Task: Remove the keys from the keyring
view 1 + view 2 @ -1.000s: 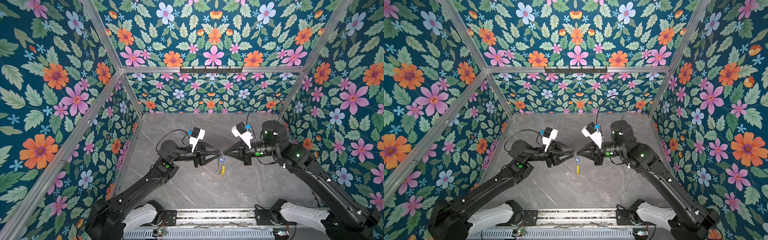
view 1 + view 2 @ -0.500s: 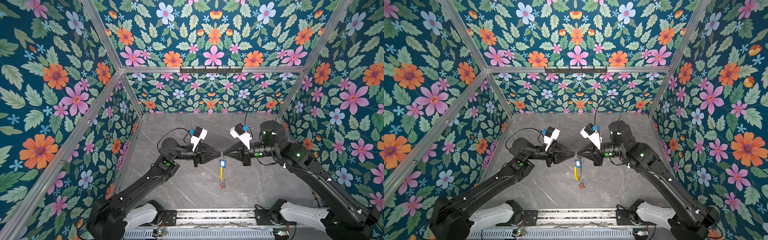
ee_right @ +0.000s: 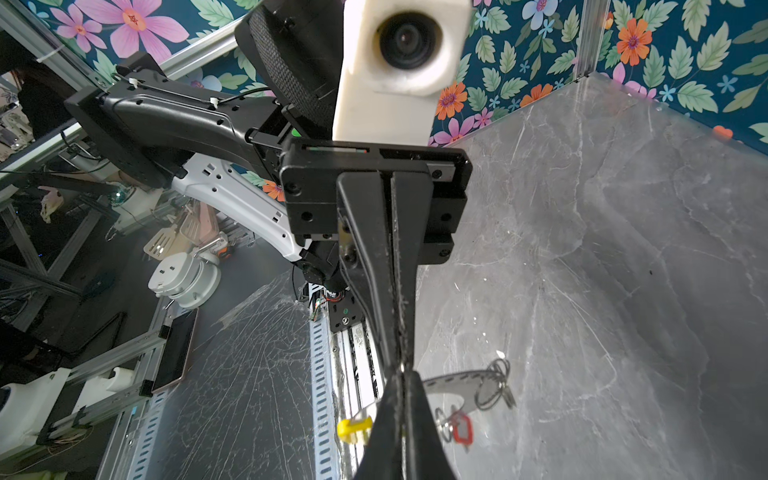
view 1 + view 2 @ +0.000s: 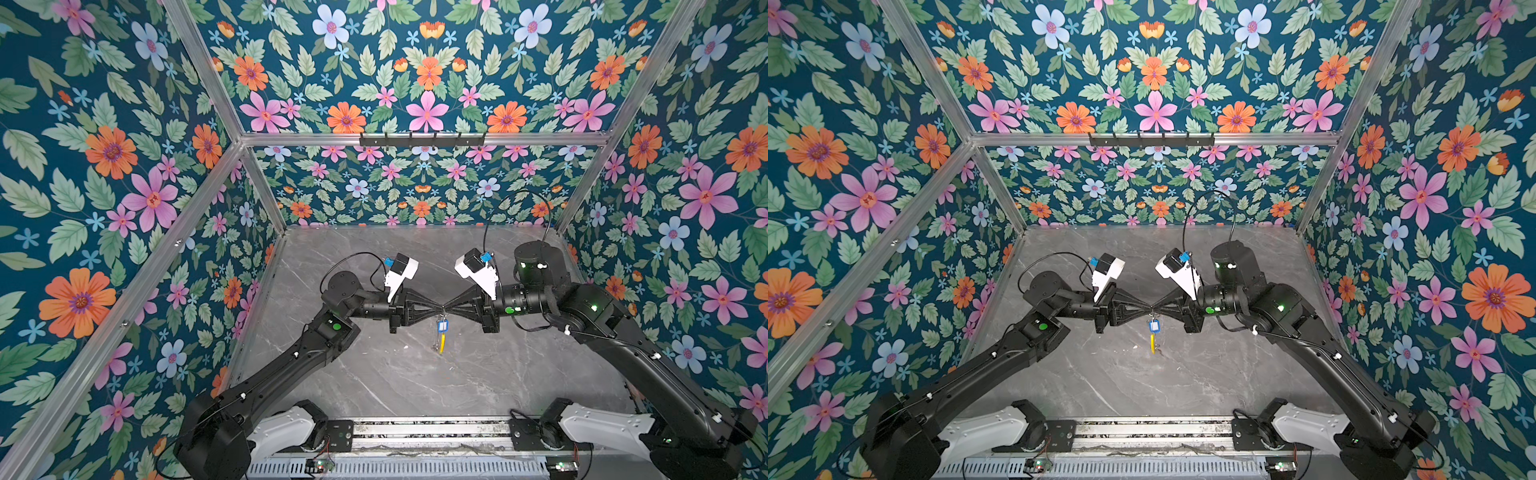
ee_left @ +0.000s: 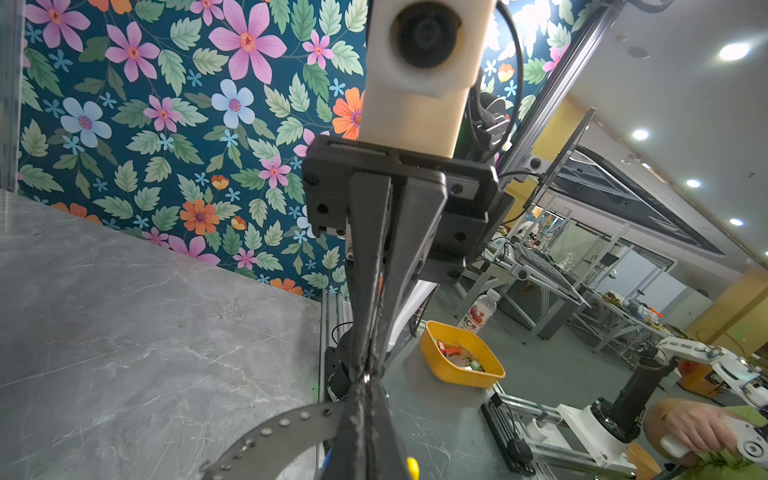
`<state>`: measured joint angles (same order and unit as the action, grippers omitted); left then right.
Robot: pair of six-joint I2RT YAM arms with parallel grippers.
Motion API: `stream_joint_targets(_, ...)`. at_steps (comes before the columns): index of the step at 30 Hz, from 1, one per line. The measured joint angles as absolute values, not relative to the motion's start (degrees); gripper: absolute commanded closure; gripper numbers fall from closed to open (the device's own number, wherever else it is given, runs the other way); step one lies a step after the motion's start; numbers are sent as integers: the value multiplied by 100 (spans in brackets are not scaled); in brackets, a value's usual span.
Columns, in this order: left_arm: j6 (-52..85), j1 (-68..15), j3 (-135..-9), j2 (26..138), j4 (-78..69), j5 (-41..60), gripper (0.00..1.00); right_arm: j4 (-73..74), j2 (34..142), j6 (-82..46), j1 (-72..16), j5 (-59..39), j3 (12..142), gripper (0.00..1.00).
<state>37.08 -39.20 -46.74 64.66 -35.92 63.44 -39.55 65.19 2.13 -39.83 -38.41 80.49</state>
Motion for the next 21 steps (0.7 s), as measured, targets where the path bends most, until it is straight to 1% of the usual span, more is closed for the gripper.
stream_joint_targets(5, 3385, -3986, -4689, 6351, -3247, 6108, 100, -3948, 6499, 209, -4169, -3463, 8055, 100)
stream_joint_targets(7, 3122, -4023, -4683, 6178, -2985, 5760, 100, -3776, 6410, 202, -4213, -3326, 7966, 79)
stream_joint_targets(8, 3026, -4038, -4659, 6095, -2939, 5601, 100, -3649, 6344, 154, -4226, -3256, 7887, 71)
stream_joint_targets(10, 2836, -4060, -4558, 5892, -2858, 5234, 100, -3385, 6119, 104, -4237, -3127, 7651, 59)
stream_joint_targets(12, 2744, -4053, -4425, 5725, -2858, 4882, 100, -3048, 5861, 40, -4233, -2965, 7382, 53)
stream_joint_targets(16, 2687, -4062, -4104, 5496, -3085, 4460, 100, -2257, 5371, -204, -4239, -2860, 6628, 47)
stream_joint_targets(21, 2709, -4060, -3986, 5483, -3494, 4423, 100, -1741, 5253, -440, -4237, -2875, 6066, 43)
